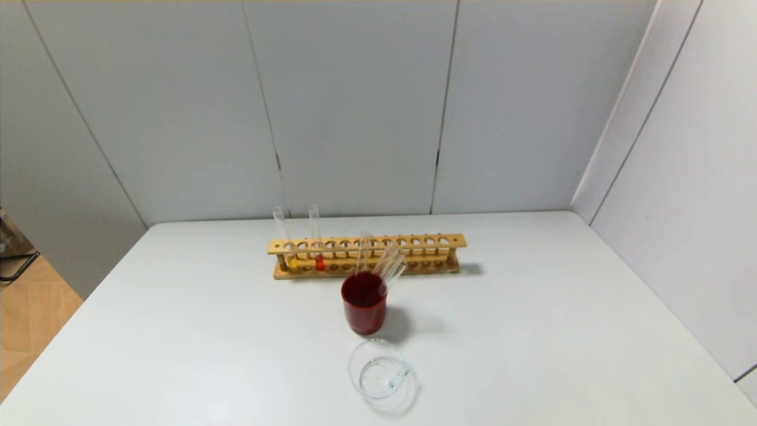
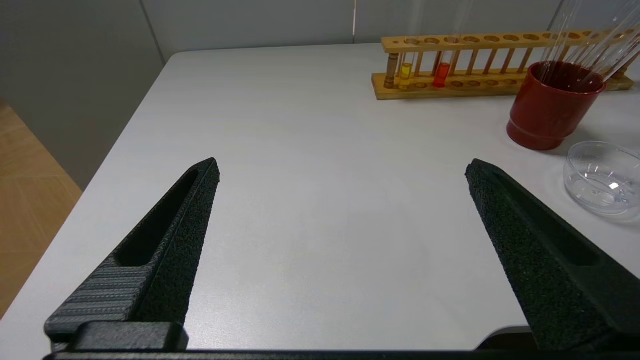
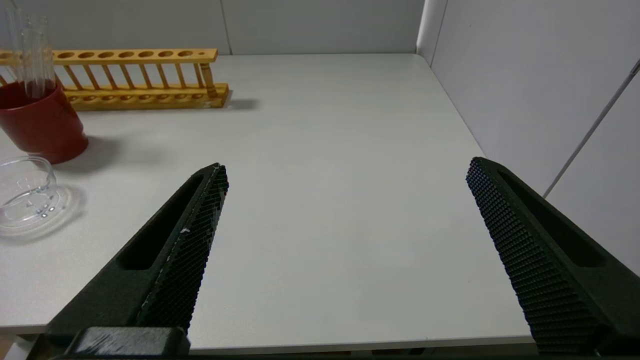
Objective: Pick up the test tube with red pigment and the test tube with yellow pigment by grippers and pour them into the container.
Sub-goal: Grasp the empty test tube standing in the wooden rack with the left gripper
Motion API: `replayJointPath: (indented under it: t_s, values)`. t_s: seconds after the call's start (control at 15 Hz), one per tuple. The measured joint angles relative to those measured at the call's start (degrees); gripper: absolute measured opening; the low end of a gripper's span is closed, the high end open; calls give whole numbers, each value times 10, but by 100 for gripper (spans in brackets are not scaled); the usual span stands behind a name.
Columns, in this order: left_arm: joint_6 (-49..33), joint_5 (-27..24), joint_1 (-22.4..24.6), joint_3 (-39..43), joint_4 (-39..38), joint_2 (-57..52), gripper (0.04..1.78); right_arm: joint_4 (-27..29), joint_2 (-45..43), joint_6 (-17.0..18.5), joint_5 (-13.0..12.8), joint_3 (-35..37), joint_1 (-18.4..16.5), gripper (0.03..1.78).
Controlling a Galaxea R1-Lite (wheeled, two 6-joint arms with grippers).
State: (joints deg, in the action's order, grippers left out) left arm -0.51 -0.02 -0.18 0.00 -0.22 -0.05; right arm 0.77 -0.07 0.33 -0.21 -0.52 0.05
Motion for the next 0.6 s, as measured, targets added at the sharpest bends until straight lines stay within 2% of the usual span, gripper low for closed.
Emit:
replayJointPath:
  t_s: [0.6]
  values:
    - [6,1,0,0,2,0,174,0,0,0,0,0,0,174]
